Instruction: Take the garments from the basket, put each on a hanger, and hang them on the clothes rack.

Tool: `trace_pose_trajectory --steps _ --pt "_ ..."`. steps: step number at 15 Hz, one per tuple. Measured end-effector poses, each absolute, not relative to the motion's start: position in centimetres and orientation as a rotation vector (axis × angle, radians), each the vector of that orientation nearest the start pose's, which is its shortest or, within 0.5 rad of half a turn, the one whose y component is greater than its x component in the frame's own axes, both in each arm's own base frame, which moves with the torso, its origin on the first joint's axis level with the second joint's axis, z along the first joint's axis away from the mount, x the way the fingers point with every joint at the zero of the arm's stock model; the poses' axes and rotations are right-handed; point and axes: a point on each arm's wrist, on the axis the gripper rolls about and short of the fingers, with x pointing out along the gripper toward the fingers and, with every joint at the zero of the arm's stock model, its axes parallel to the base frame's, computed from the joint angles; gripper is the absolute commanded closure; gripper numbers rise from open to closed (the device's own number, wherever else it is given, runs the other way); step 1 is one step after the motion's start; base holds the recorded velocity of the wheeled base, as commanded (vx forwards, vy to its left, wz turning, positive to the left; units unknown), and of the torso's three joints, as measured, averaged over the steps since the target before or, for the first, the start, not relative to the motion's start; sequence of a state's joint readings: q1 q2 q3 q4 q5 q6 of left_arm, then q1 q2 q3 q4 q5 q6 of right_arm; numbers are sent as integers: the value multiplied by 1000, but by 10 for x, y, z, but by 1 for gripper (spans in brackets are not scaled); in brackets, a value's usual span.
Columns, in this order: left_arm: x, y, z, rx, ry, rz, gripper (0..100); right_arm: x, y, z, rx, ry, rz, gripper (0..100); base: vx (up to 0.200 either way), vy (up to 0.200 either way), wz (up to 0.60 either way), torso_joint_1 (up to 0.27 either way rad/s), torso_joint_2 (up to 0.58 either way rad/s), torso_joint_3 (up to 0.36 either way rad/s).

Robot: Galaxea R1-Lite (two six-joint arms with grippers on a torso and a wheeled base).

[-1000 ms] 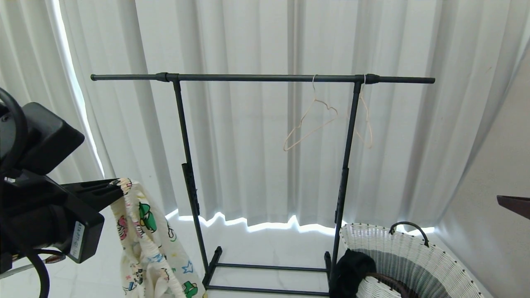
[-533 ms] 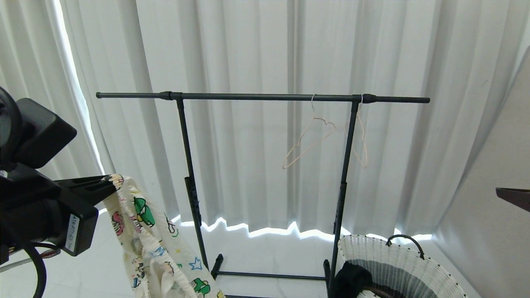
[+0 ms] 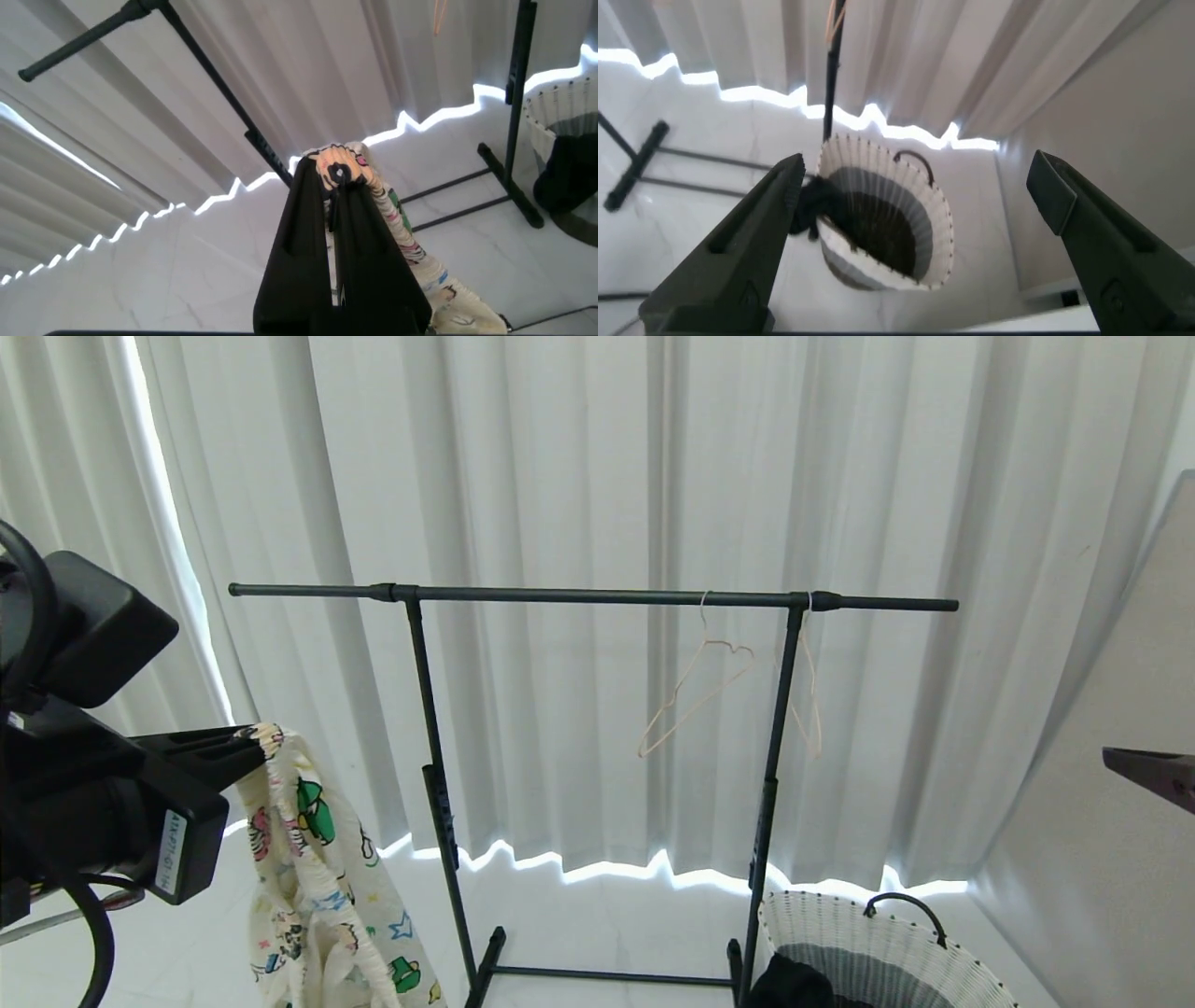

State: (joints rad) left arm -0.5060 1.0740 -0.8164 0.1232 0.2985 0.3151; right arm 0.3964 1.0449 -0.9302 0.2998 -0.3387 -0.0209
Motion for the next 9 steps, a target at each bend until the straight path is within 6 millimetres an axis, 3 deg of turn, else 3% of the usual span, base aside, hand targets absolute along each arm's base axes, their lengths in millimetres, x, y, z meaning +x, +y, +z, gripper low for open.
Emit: trace_pose_trajectory --steps 1,4,9 --pt "125 -62 255 456 311 -258 100 119 42 272 -167 378 63 0 0 0 0 41 -76 -41" --pt "127 -61 258 448 280 -246 100 119 42 268 -171 386 65 0 0 200 0 15 -28 -17" --pt "128 -61 257 450 285 -238 100 120 42 267 -169 389 64 0 0 0 0 0 0 0"
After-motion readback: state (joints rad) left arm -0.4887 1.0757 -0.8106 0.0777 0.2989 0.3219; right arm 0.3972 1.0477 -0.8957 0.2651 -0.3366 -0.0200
